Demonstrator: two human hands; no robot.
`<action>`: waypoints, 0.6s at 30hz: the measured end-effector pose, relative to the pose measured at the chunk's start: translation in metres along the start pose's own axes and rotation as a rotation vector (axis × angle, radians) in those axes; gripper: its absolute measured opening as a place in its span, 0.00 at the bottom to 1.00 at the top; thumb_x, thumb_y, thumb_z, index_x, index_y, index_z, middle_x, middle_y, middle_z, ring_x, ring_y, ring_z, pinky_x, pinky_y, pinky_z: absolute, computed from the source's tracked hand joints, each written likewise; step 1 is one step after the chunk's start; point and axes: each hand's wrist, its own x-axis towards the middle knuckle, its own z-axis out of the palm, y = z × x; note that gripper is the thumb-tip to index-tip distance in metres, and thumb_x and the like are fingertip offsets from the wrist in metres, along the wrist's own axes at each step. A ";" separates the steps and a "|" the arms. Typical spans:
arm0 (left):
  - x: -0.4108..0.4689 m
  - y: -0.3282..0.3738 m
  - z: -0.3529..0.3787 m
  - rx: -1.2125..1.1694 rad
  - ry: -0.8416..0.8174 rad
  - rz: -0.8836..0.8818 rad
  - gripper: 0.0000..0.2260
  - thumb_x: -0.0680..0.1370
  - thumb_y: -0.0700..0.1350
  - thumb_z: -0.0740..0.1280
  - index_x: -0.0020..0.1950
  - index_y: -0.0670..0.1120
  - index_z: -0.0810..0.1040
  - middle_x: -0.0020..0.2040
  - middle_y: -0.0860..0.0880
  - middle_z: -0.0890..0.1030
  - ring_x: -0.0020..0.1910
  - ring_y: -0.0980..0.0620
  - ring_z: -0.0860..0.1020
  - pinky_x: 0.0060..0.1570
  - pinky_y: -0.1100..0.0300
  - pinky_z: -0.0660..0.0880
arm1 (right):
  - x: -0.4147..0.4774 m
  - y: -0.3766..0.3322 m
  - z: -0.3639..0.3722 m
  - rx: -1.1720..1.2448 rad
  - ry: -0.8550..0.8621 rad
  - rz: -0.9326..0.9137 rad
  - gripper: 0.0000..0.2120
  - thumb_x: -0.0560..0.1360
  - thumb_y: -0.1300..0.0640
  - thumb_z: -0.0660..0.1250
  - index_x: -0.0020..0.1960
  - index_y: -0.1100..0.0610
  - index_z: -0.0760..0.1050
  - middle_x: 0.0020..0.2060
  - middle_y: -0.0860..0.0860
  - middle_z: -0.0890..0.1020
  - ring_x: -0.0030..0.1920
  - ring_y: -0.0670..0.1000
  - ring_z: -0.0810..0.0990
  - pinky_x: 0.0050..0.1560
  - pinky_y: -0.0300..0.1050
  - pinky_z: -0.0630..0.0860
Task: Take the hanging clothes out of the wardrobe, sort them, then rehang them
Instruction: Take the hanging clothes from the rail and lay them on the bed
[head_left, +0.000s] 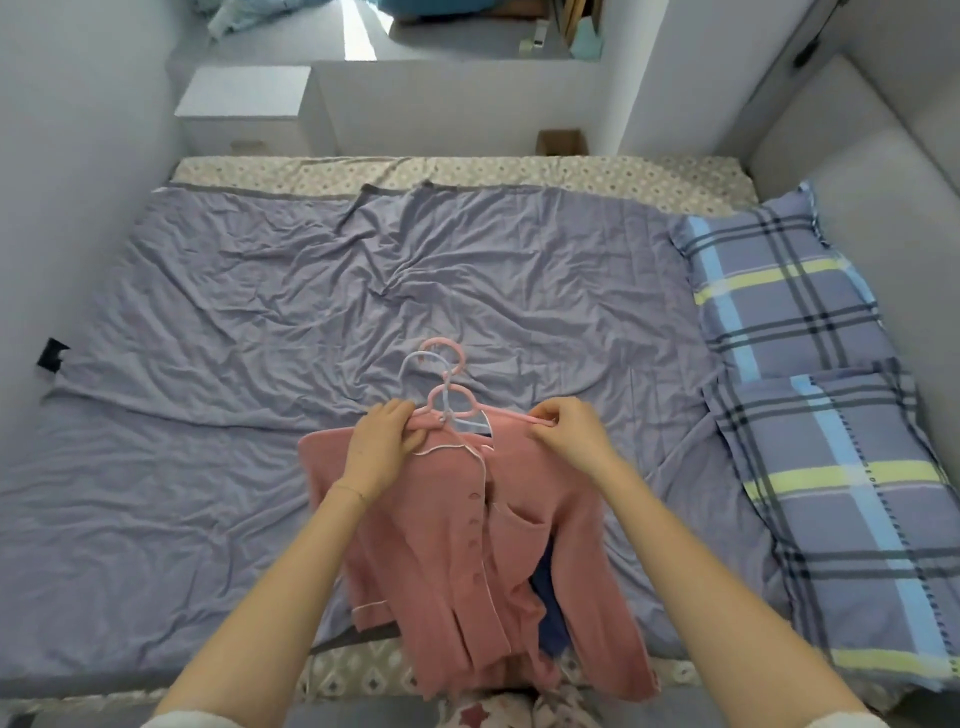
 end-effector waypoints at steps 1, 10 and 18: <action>0.013 -0.005 0.008 -0.029 -0.014 -0.016 0.08 0.76 0.42 0.70 0.42 0.43 0.72 0.44 0.41 0.77 0.45 0.40 0.73 0.46 0.47 0.68 | 0.014 0.004 0.006 -0.013 0.021 -0.002 0.09 0.69 0.62 0.70 0.46 0.53 0.84 0.44 0.51 0.86 0.44 0.48 0.80 0.42 0.37 0.70; 0.147 -0.084 0.124 -0.194 -0.021 -0.175 0.07 0.75 0.44 0.71 0.45 0.39 0.80 0.40 0.44 0.79 0.42 0.43 0.75 0.44 0.46 0.71 | 0.171 0.073 0.077 -0.136 0.060 -0.068 0.15 0.73 0.63 0.67 0.59 0.59 0.80 0.55 0.55 0.83 0.58 0.58 0.78 0.61 0.50 0.70; 0.204 -0.157 0.238 -0.156 0.078 -0.230 0.11 0.73 0.48 0.73 0.54 0.49 0.83 0.46 0.48 0.85 0.46 0.44 0.80 0.48 0.48 0.74 | 0.282 0.150 0.159 -0.276 -0.021 -0.109 0.16 0.75 0.64 0.64 0.61 0.58 0.79 0.55 0.56 0.81 0.59 0.58 0.76 0.62 0.50 0.69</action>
